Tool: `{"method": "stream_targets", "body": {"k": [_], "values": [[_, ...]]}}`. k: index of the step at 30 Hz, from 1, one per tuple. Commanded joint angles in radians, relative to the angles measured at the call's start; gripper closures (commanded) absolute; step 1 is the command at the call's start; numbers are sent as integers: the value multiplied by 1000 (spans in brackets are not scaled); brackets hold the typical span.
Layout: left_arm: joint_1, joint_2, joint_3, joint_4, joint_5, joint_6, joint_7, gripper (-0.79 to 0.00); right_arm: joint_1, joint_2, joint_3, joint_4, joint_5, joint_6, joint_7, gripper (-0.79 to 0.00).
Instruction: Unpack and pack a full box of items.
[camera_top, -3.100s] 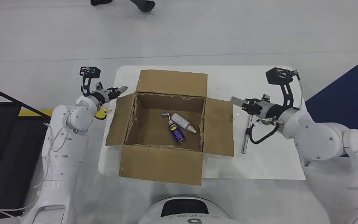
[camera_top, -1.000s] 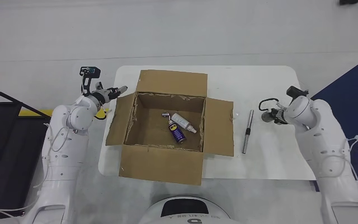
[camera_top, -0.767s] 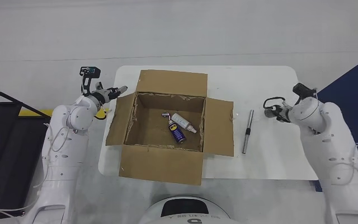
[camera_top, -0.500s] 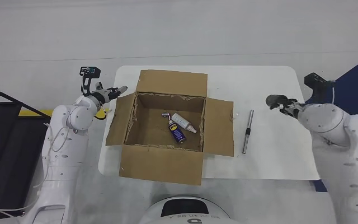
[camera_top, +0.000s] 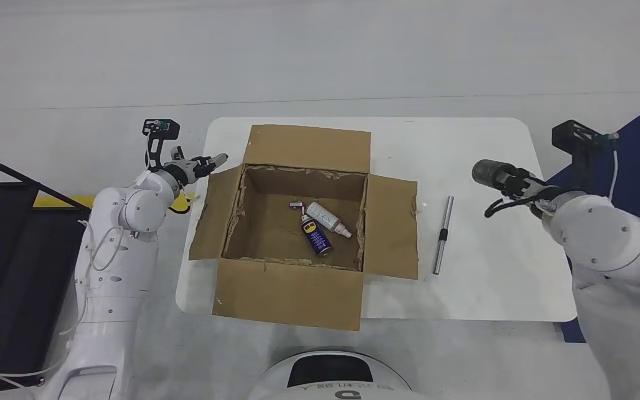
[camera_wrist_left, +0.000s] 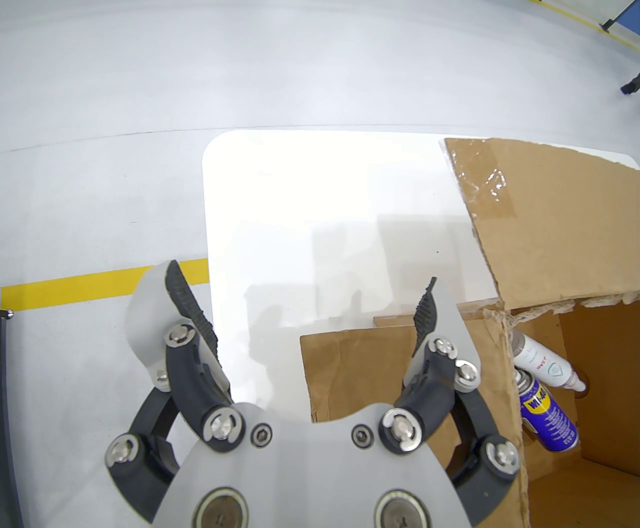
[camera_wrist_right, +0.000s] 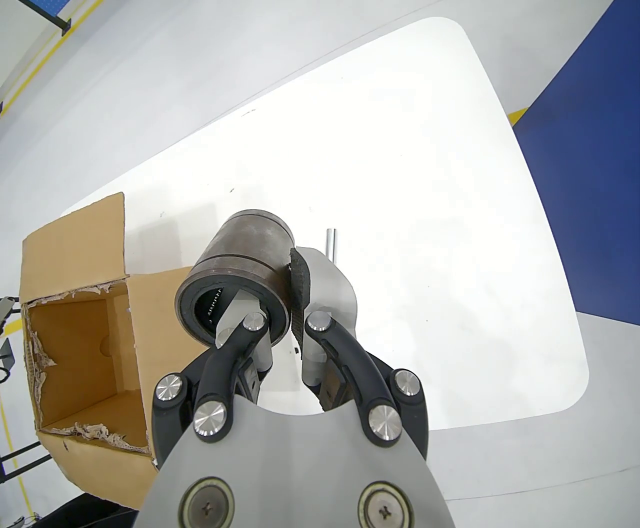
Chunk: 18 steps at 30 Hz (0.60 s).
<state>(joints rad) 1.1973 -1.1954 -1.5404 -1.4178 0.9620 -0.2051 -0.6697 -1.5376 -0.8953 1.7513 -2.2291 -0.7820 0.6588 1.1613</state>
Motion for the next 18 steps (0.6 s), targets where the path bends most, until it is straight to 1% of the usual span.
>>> {"method": "stream_targets", "body": {"k": [1, 4, 6, 8, 10, 13, 16, 18], "values": [[0, 0, 0, 0, 0, 0, 0, -785, 0, 0, 0, 0, 0, 0, 0, 0], [0, 0, 0, 0, 0, 0, 0, -785, -14, -2, 3, 23, 0, -9, -23, 0], [0, 0, 0, 0, 0, 0, 0, -785, -8, -6, 4, -23, 40, -26, -56, 0], [0, 0, 0, 0, 0, 0, 0, -785, 10, -9, -21, -53, 90, -95, -84, 0], [0, 0, 0, 0, 0, 0, 0, -785, 57, -9, -73, -57, 110, -166, -94, 0], [0, 0, 0, 0, 0, 0, 0, -785, 190, -14, -200, -25, 156, -259, -99, 0], [0, 0, 0, 0, 0, 0, 0, -785, 365, -28, -388, 34, 179, -351, -80, 0], [0, 0, 0, 0, 0, 0, 0, -785, 493, -46, -520, 111, 192, -384, -70, 0]]}}
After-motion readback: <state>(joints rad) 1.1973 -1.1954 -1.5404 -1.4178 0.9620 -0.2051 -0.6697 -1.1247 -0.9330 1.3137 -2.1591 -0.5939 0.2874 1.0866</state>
